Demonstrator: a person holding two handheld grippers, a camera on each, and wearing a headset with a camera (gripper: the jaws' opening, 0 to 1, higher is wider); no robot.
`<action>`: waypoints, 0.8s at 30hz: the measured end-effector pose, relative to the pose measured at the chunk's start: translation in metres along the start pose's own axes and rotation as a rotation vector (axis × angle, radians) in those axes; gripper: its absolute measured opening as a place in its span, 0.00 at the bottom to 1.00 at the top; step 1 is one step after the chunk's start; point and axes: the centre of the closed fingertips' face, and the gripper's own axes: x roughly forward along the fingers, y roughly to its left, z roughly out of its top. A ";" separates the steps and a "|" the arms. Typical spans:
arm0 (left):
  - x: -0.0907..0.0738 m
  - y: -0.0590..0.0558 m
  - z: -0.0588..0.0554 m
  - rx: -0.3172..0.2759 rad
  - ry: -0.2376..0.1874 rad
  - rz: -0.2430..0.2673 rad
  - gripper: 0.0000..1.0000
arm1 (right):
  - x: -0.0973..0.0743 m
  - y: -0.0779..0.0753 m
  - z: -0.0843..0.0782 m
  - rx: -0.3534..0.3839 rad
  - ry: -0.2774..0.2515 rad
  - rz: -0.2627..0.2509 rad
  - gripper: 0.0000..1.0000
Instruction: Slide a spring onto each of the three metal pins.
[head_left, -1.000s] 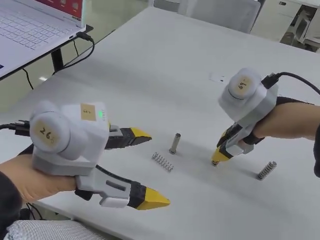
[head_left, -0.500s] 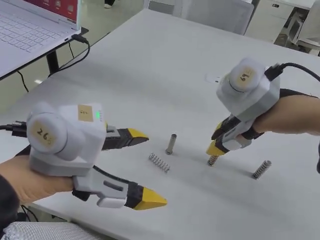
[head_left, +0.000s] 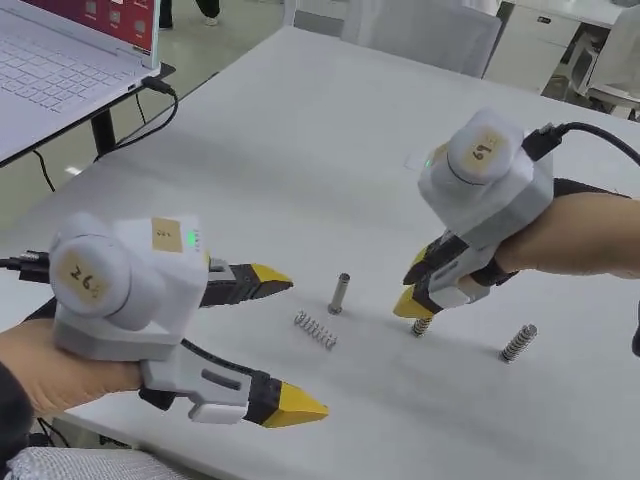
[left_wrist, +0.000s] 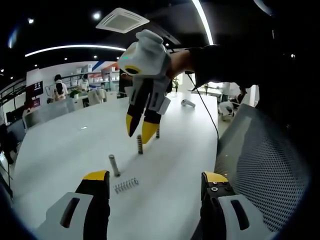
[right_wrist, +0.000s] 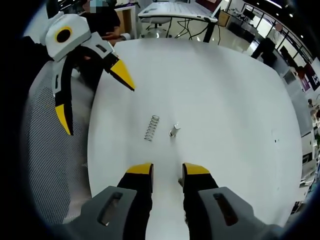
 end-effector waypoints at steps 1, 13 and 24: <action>0.000 0.000 0.000 0.000 0.000 0.000 0.71 | 0.000 0.002 0.002 -0.001 -0.003 0.003 0.21; -0.006 0.002 -0.001 0.000 -0.001 0.013 0.71 | 0.021 0.018 0.019 0.008 -0.033 0.039 0.20; -0.009 0.003 -0.004 -0.007 0.001 0.019 0.71 | 0.048 0.021 0.023 0.092 -0.057 0.052 0.18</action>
